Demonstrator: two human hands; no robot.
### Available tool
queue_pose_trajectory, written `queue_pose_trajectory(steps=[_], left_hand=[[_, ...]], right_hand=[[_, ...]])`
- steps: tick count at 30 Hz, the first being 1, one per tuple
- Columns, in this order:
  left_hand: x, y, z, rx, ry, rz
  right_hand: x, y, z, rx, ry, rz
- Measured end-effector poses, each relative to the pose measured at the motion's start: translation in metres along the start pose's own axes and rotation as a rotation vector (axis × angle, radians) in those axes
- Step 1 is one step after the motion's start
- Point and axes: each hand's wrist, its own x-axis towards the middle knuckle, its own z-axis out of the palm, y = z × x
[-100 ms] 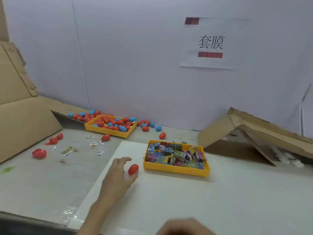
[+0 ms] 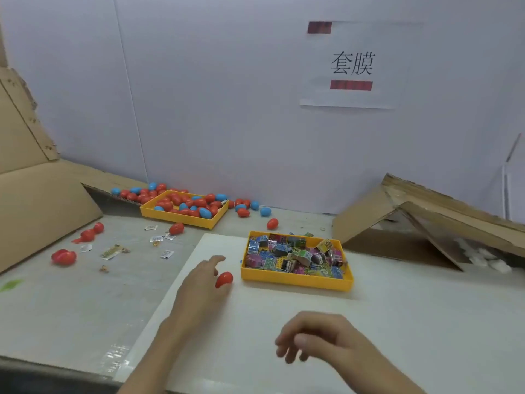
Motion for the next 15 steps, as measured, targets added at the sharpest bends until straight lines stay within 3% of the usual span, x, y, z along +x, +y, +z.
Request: queue_pose_trajectory(steps=[3,6,10,15], left_hand=[[0.013,-0.003,0.000,-0.061,0.003,-0.007],[0.018,-0.003,0.004,-0.270,0.183,-0.007],[0.024,0.028,0.015,-0.531,0.387,0.097],[0.021,0.065,0.041,-0.484,0.408,0.271]], right_hand=[[0.012,0.004,-0.026,-0.010,0.234,-0.049],[0.035,0.015,-0.046,-0.062,0.359,-0.076],[0.091,0.034,-0.081,-0.399,0.580,-0.078],[0.133,0.066,-0.107,-0.725,0.646,0.015]])
